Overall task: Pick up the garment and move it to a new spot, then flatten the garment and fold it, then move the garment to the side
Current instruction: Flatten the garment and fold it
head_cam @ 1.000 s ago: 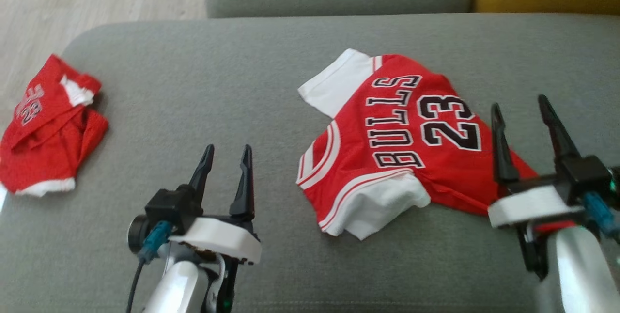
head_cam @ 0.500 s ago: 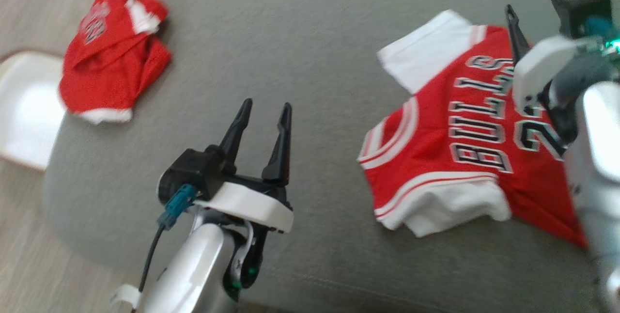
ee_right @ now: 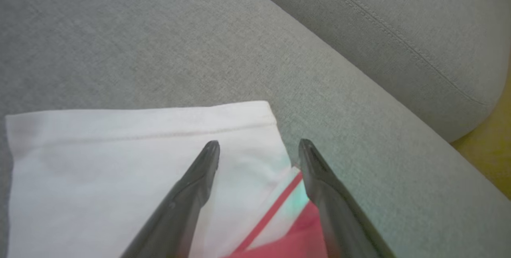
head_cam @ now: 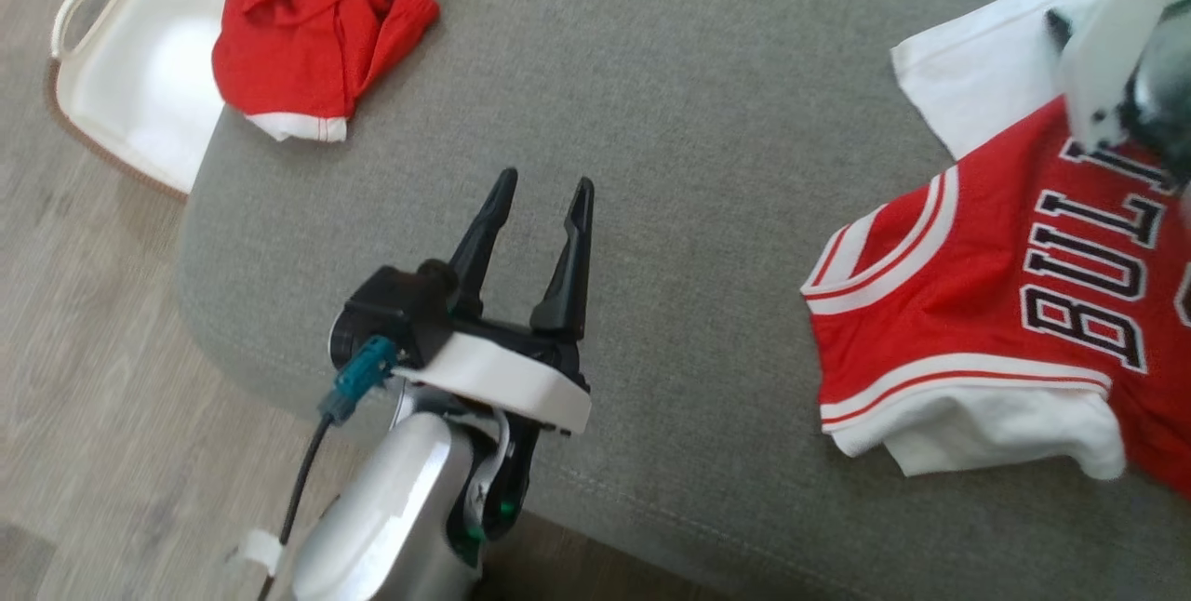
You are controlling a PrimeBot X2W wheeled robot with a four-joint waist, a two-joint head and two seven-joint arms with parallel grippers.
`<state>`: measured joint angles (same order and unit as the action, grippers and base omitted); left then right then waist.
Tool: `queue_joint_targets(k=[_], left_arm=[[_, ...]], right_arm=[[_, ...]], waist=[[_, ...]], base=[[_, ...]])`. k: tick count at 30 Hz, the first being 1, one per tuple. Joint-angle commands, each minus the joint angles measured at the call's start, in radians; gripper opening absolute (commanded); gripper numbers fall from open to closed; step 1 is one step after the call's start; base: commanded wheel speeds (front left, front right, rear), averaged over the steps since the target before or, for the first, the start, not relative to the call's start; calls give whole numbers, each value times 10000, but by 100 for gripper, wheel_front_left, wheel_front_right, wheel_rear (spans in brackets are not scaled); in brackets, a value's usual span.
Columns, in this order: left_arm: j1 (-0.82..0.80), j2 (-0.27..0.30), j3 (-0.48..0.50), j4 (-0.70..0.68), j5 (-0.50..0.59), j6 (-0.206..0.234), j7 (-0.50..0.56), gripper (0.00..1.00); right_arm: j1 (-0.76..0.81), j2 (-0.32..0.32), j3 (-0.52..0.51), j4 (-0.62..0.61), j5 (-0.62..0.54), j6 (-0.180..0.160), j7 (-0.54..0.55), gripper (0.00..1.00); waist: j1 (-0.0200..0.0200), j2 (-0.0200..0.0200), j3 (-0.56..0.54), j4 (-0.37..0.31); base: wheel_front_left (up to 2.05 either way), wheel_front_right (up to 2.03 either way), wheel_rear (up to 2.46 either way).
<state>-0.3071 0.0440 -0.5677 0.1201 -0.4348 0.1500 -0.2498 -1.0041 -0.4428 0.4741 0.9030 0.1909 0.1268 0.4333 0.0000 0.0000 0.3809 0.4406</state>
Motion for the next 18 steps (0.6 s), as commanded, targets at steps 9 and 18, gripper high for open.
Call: queue_joint_targets(k=[9, 18], left_arm=[[-602, 62, 349, -513, -143, 82, -120, 100], [-732, 62, 486, -641, -101, 97, -120, 100]], right_arm=[[-1167, -162, 1311, 598, 962, 39, 394, 100], [-1399, -183, 2361, 726, 2265, 39, 881, 0]], waist=[[0, 0, 675, -23], [0, 0, 1127, -223]], base=[[0, 0, 0], [0, 0, 0]])
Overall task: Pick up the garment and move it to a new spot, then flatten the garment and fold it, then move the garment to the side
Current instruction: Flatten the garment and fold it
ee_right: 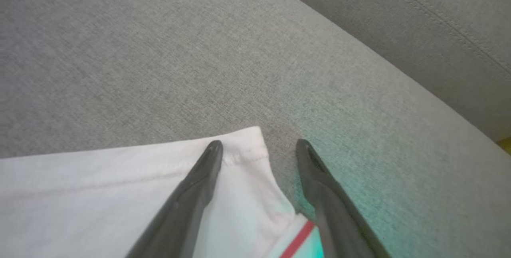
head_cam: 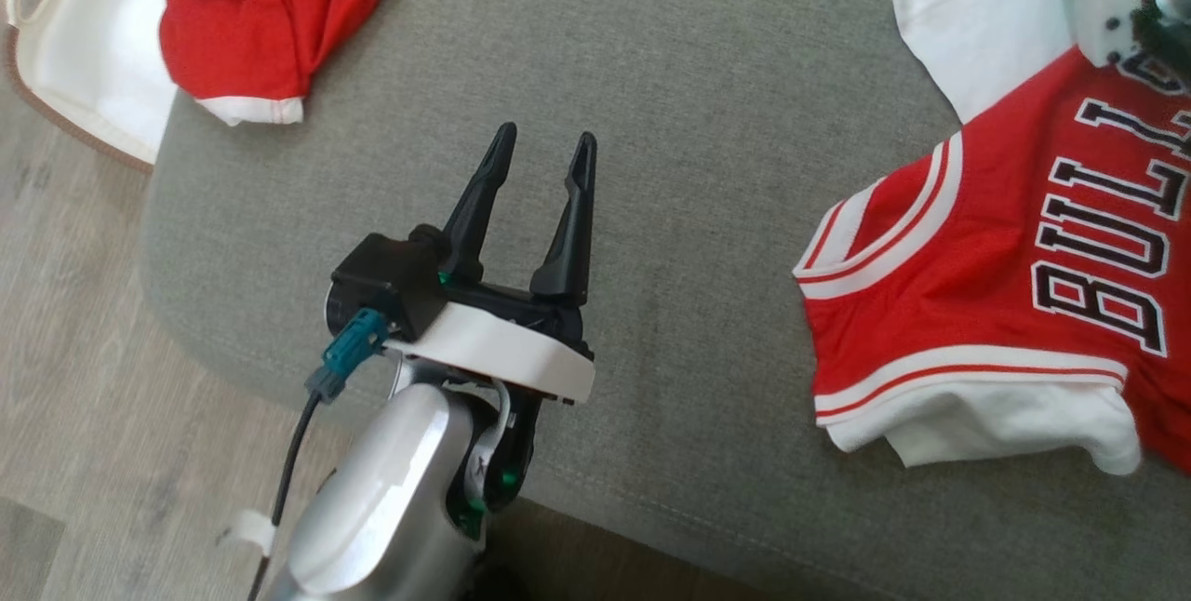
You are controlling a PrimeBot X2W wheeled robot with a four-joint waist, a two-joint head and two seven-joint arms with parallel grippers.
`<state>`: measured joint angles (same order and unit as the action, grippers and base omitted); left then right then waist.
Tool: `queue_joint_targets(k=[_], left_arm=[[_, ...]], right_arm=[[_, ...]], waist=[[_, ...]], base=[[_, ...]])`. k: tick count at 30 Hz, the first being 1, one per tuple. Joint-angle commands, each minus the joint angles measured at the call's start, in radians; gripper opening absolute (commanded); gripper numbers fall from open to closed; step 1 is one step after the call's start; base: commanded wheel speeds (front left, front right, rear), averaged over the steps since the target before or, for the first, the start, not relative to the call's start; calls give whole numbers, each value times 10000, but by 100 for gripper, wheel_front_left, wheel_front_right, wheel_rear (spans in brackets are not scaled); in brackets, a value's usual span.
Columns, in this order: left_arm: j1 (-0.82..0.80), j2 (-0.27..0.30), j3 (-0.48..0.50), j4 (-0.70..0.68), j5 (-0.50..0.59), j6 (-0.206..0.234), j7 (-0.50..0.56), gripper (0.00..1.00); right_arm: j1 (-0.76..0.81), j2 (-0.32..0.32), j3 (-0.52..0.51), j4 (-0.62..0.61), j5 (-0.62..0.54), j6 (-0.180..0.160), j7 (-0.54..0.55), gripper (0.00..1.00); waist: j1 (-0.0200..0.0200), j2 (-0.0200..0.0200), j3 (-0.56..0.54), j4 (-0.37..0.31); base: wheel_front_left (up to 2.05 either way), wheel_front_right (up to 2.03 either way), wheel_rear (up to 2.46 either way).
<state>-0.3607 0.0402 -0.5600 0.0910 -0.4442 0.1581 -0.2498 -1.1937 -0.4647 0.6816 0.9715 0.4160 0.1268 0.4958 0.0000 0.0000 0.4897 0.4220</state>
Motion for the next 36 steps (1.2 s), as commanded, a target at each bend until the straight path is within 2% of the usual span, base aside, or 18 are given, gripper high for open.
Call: queue_joint_targets(k=[1, 5, 10, 14, 20, 26, 27, 28, 29, 36], left_arm=[[-203, 100, 430, -351, -4, 16, -120, 100], [-250, 100, 482, -362, 10, 17, -120, 100], [-276, 100, 552, -307, 58, -15, -120, 100], [-252, 100, 532, -256, 91, -60, -120, 100], [-152, 100, 433, -221, 80, -74, -120, 100], [-5, 100, 419, -193, 82, -41, -120, 100], [19, 100, 433, -188, 82, -29, -120, 100], [44, 100, 438, -176, 84, -22, -120, 100], [70, 100, 440, -159, 89, -18, -120, 100], [191, 100, 619, -25, 303, -45, -120, 100]], right_arm=[[472, 28, 363, 6, 135, 39, 219, 0], [179, 42, 380, -170, 468, 39, -589, 0], [-519, 445, -11, -173, 503, 39, -2362, 0], [-1272, 979, -940, 367, 287, 39, -4090, 0], [-2179, 1517, -2335, 1659, -668, 39, -6616, 0], [-2421, 1762, -3140, 2590, -1532, 39, -7385, 0], [-2396, 1779, -3188, 2675, -1784, 39, -7438, 25], [-2346, 1796, -3248, 2737, -2018, 39, -7478, 95], [-2240, 1859, -3340, 2825, -2155, 39, -7492, 100], [-1448, 2188, -3845, 3105, -2798, 39, -7461, 100]], waist=[[0, 0, 65, -64], [0, 0, 160, -181], [0, 0, 125, -351], [0, 0, -27, -428], [0, 0, -389, -325], [0, 0, -651, -187], [0, 0, -687, -176], [0, 0, -729, -172], [0, 0, -778, -176], [0, 0, -1321, -700]], base=[[0, 0, 0], [0, 0, 0], [0, 0, 0], [0, 0, 0], [0, 0, 0], [0, 0, 0], [0, 0, 0], [0, 0, 0], [0, 0, 0], [0, 0, 0]])
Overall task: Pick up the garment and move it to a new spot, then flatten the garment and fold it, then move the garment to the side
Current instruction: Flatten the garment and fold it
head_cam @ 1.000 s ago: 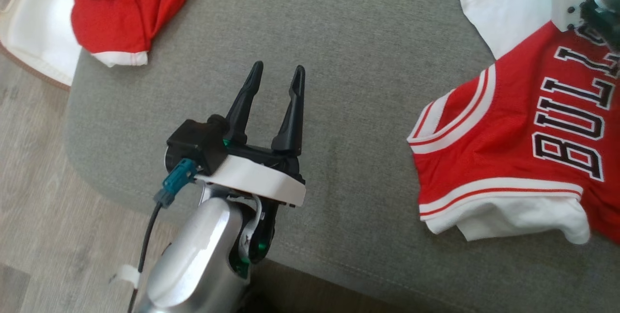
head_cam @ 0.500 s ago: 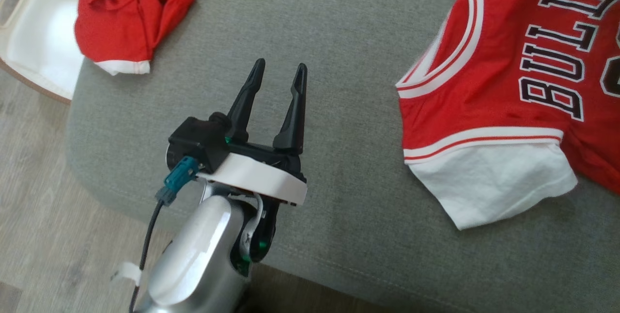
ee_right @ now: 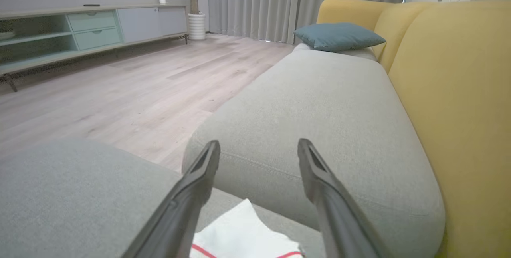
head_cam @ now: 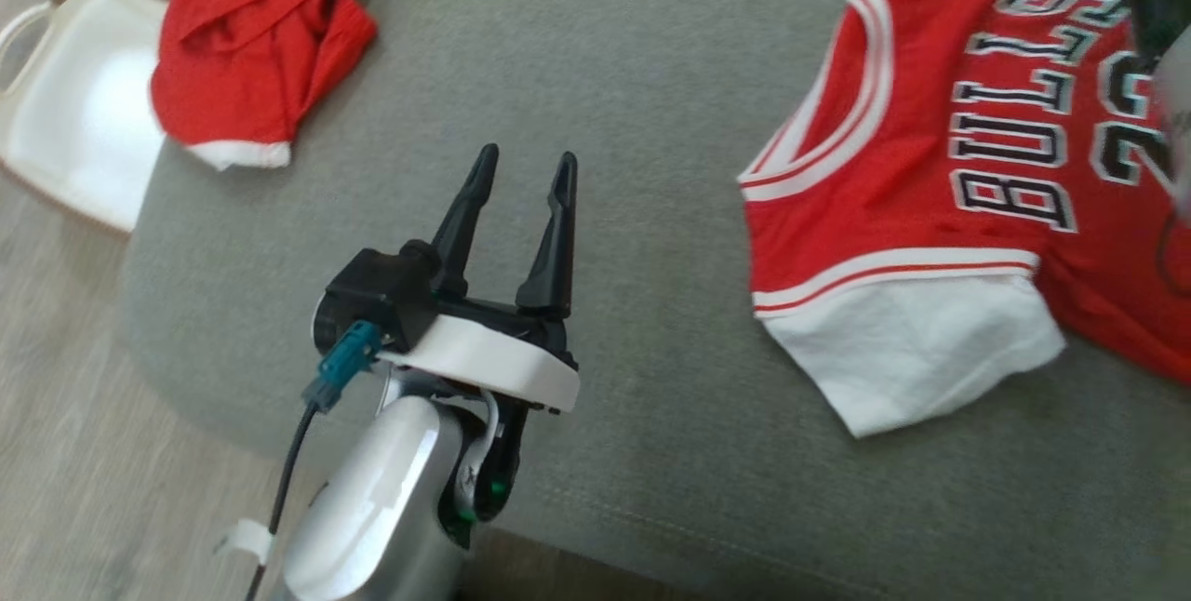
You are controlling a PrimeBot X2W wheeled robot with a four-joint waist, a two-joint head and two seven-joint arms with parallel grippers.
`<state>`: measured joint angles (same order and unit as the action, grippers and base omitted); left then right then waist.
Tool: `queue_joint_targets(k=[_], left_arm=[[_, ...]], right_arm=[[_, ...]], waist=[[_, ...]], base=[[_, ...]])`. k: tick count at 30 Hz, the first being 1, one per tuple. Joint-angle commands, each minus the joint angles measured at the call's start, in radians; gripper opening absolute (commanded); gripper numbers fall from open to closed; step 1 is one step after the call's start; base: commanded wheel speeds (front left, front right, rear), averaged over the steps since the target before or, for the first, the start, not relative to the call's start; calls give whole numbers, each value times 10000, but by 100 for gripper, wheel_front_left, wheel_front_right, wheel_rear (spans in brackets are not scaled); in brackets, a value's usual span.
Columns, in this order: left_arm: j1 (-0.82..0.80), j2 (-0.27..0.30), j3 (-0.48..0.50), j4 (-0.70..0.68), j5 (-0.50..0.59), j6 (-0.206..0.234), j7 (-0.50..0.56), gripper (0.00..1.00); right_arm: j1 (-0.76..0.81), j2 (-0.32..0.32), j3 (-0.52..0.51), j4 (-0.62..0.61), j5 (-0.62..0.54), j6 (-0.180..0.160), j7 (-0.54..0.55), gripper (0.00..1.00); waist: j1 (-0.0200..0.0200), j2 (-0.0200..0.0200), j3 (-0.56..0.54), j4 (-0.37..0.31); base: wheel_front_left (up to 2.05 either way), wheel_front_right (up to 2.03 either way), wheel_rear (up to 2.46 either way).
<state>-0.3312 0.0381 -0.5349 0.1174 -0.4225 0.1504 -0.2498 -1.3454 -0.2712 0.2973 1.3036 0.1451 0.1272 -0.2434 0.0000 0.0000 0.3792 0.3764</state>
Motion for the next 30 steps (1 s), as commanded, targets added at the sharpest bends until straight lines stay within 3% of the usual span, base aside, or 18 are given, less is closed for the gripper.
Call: queue_joint_targets(k=[1, 6, 11, 14, 22, 30], left_arm=[[-79, 122, 442, -278, 149, 31, -120, 100], [41, 122, 897, -268, 427, -58, -120, 100], [130, 122, 1061, -255, 548, -140, -120, 100], [252, 122, 1164, -225, 652, -177, -120, 100], [643, 122, 1323, -150, 699, -146, -120, 100], [983, 122, 1440, -176, 686, -88, -120, 100]], right_arm=[[198, 360, -26, -206, -144, 35, -74, 100], [830, 902, 117, -486, -306, 35, -149, 100], [1464, 1021, 187, -1262, -157, 35, -175, 100], [2509, 957, 123, -2710, -22, 35, -180, 100], [5671, 826, -879, -6072, -507, 35, -182, 100], [8755, 1547, -2398, -8802, -1369, 35, -169, 100]], waist=[[0, 0, -325, -410], [0, 0, -865, -1528], [0, 0, -1216, -2259], [0, 0, -1583, -2860], [0, 0, -2297, -3569], [0, 0, -2658, -3841]], base=[[0, 0, 0], [0, 0, 0], [0, 0, 0], [0, 0, 0], [0, 0, 0], [0, 0, 0]])
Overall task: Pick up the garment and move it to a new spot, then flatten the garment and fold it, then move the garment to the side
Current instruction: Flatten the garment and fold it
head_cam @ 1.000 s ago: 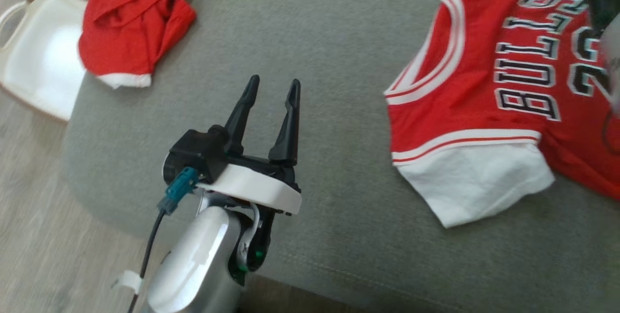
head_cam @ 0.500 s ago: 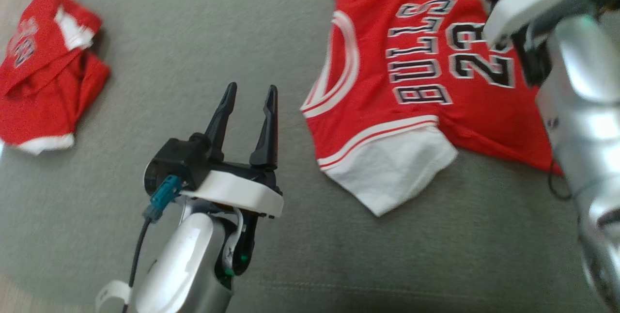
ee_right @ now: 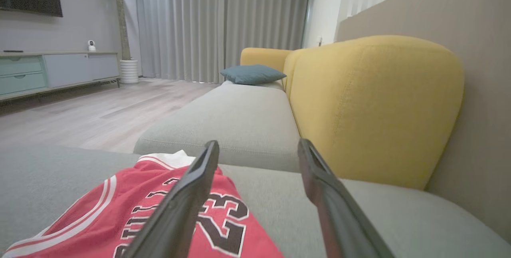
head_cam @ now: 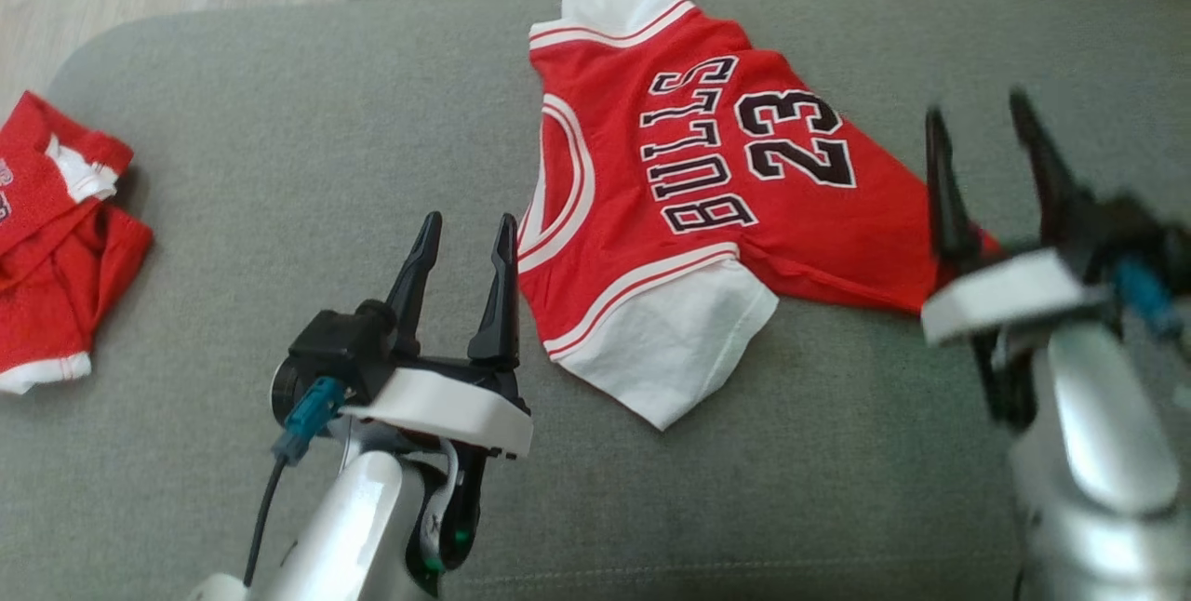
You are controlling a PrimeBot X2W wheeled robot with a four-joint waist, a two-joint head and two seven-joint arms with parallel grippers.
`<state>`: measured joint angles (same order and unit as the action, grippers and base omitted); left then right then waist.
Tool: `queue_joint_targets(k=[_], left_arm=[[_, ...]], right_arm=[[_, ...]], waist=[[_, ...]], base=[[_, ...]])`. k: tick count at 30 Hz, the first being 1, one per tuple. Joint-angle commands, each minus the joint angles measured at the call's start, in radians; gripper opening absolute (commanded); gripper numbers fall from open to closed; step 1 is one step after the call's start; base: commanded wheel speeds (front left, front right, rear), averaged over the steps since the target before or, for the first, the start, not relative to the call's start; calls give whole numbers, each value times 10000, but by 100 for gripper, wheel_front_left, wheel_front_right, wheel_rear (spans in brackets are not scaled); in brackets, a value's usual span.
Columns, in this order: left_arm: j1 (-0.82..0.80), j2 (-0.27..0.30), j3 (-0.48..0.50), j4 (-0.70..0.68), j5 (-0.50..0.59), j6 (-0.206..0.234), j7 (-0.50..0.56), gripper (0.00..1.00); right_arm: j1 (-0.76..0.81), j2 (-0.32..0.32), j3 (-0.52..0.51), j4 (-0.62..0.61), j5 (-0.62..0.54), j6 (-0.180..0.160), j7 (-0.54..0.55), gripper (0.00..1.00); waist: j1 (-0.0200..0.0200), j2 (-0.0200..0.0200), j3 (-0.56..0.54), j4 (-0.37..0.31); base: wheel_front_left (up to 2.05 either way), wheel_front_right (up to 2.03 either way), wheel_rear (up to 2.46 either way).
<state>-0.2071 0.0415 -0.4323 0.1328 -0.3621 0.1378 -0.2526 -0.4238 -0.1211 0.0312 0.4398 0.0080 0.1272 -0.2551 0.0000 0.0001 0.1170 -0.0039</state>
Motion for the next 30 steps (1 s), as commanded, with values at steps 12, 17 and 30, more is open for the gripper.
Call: queue_joint_targets(k=[12, 17, 30], left_arm=[[34, 87, 83, -188, -18, 10, -92, 100], [106, 87, -772, 539, -144, -110, -92, 100], [-562, 87, -2881, 3249, -1529, -405, 1785, 100]], right_arm=[[1725, 686, -728, -2836, -456, 35, 533, 100], [2003, 703, -941, -3245, -409, 35, 703, 100], [1926, 707, -863, -3445, -259, 35, 830, 100]], waist=[[0, -1, -55, -94], [0, -1, 32, -5], [0, -1, 369, -342]], base=[[0, 0, 0], [0, 0, 0], [0, 0, 0]])
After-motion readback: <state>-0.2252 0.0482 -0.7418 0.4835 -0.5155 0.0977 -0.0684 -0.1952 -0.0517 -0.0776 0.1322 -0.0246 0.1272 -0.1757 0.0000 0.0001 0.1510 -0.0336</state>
